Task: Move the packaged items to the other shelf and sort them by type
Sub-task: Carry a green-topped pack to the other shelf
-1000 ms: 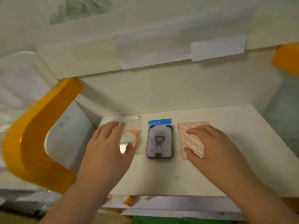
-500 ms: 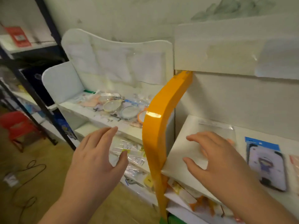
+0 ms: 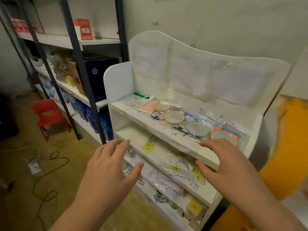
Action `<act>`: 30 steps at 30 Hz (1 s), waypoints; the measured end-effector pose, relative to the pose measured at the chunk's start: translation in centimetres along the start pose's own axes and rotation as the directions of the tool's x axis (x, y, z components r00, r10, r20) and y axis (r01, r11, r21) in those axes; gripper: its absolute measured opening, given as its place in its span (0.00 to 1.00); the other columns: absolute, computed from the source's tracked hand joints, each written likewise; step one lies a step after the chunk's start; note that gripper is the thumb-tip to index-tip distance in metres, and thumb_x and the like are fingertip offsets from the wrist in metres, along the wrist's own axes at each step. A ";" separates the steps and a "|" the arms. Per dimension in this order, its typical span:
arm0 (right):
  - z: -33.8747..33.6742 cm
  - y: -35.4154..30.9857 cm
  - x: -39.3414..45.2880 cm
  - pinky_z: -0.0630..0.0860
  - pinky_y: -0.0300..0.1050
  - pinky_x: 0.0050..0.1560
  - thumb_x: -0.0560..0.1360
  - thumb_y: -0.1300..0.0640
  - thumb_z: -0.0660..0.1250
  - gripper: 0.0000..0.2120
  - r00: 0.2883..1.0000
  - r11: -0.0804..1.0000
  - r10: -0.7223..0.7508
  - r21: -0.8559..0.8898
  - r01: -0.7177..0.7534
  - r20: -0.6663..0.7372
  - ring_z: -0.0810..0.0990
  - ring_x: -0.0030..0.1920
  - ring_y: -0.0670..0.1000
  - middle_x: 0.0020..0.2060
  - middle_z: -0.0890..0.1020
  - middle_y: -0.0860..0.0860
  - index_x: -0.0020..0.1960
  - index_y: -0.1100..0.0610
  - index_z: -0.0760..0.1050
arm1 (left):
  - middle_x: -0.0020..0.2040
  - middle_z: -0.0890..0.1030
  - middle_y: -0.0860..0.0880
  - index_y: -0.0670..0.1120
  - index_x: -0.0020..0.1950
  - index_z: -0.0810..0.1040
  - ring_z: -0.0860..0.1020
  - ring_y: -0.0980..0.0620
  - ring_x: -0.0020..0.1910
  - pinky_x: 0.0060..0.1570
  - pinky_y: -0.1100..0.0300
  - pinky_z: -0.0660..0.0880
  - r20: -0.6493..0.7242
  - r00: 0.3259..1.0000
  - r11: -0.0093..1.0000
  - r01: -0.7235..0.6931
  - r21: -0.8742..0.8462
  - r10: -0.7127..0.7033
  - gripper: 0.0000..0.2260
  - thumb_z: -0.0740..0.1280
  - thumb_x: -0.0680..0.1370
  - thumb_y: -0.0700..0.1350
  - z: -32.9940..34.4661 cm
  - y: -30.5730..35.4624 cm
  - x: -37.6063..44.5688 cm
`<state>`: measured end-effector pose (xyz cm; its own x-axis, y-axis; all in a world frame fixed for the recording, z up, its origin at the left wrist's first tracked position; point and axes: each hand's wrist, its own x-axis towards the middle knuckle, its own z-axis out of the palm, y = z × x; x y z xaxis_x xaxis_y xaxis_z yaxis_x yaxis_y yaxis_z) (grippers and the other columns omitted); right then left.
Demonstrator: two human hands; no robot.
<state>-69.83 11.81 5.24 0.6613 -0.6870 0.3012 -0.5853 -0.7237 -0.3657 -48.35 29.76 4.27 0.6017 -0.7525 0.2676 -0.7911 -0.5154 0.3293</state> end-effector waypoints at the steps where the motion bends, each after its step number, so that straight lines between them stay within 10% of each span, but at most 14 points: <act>1: 0.8 -0.6 0.6 0.66 0.34 0.57 0.73 0.40 0.67 0.22 1.000 1.000 0.006 0.001 -0.007 0.013 0.69 0.60 0.36 0.59 0.72 0.33 0.66 0.38 0.70 | 0.74 0.62 0.62 0.60 0.79 0.57 0.58 0.59 0.74 0.73 0.56 0.61 -0.008 1.000 1.000 0.001 -0.017 -0.001 0.33 0.56 0.76 0.69 -0.1 -1.0 0.4; 24: 16.2 -3.8 28.8 0.71 0.38 0.56 0.73 0.42 0.69 0.21 0.997 0.982 -0.022 0.188 0.007 0.079 0.73 0.58 0.40 0.58 0.73 0.35 0.64 0.40 0.72 | 0.70 0.64 0.67 0.63 0.75 0.62 0.62 0.64 0.71 0.72 0.59 0.63 0.040 0.989 0.990 0.140 0.012 -0.140 0.28 0.60 0.76 0.67 4.6 -13.3 26.1; 30: 18.0 -4.2 33.0 0.71 0.36 0.49 0.73 0.40 0.68 0.20 0.993 0.986 -0.014 0.169 -0.006 0.114 0.72 0.52 0.39 0.54 0.71 0.32 0.63 0.36 0.70 | 0.70 0.73 0.58 0.57 0.75 0.67 0.73 0.58 0.62 0.61 0.58 0.74 0.280 0.910 0.793 0.407 -0.453 -0.306 0.27 0.69 0.78 0.53 8.5 -15.2 33.3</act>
<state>-37.06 -6.63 0.86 0.7186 -0.6649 0.2037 -0.5013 -0.6984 -0.5109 -17.20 9.03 0.48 0.7591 -0.6415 -0.1108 -0.3333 -0.5292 0.7803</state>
